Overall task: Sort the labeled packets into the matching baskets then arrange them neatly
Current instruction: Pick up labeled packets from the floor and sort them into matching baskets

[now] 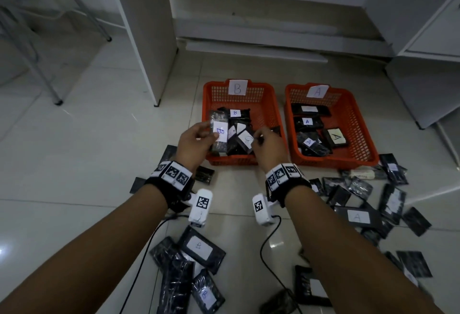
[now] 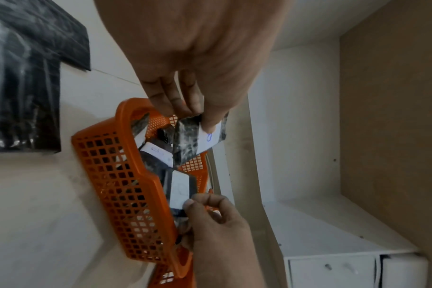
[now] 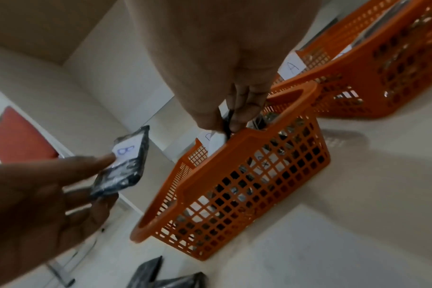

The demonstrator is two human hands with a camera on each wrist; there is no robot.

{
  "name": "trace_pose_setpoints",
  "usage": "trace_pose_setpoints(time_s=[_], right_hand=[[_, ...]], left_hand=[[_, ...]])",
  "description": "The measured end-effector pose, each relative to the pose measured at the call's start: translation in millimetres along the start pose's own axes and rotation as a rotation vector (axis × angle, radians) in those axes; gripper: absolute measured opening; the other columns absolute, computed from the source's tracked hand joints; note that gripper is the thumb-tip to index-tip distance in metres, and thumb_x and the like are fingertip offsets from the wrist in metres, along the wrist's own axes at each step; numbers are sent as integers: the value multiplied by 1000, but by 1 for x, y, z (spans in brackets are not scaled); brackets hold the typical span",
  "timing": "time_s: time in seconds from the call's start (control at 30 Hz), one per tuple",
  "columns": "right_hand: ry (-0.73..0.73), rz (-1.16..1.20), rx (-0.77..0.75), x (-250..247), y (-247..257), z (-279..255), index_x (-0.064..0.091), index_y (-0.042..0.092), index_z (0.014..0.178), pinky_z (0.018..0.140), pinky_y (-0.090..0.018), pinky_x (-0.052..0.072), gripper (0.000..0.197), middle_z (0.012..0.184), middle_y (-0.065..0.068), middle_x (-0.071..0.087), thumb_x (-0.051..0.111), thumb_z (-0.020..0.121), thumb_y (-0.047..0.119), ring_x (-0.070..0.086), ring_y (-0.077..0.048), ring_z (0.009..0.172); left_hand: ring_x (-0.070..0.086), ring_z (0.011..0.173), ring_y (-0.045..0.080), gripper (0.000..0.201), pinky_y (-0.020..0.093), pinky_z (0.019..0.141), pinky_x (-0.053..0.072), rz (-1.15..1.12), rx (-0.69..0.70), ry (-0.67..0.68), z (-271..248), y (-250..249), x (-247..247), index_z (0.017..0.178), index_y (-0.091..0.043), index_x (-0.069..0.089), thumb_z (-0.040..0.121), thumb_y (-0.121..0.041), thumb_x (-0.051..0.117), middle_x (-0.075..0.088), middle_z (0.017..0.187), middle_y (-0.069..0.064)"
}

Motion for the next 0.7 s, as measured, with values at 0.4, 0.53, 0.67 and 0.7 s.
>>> trace_pose_setpoints(time_s=[0.4, 0.53, 0.67, 0.7], right_hand=[[-40, -242, -49, -2, -15, -21, 65, 19, 132, 89, -43, 59, 38, 153, -9, 33, 65, 96, 29, 59, -31, 118], [-183, -138, -183, 4, -12, -39, 65, 18, 125, 97, -41, 55, 33, 137, -7, 45, 67, 92, 23, 52, -26, 121], [-21, -37, -282, 31, -4, -60, 62, 21, 104, 81, -41, 55, 11, 106, 1, 59, 61, 94, 21, 56, -18, 97], [69, -37, -300, 41, -3, -63, 61, 21, 103, 78, -42, 56, 10, 101, 1, 62, 60, 93, 21, 58, -19, 93]], left_hand=[[70, 92, 17, 44, 35, 85, 58, 642, 108, 66, 34, 20, 36, 124, -27, 69, 82, -28, 82, 75, 99, -4], [56, 103, 32, 35, 42, 84, 53, 975, 294, -2, 25, 20, 37, 123, -28, 65, 88, -32, 70, 74, 106, 2], [50, 106, 32, 37, 42, 86, 47, 841, 363, -86, 13, 15, 11, 129, -28, 61, 93, -33, 64, 72, 117, 0], [51, 107, 29, 37, 42, 88, 48, 810, 370, -91, 12, 20, -1, 130, -31, 59, 93, -36, 63, 70, 120, -4]])
Point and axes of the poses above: each hand's wrist, its own z-axis towards the middle knuckle, its own x-axis out of the palm, y = z × x, the point moved 1 cm from there along z, towards the middle knuckle
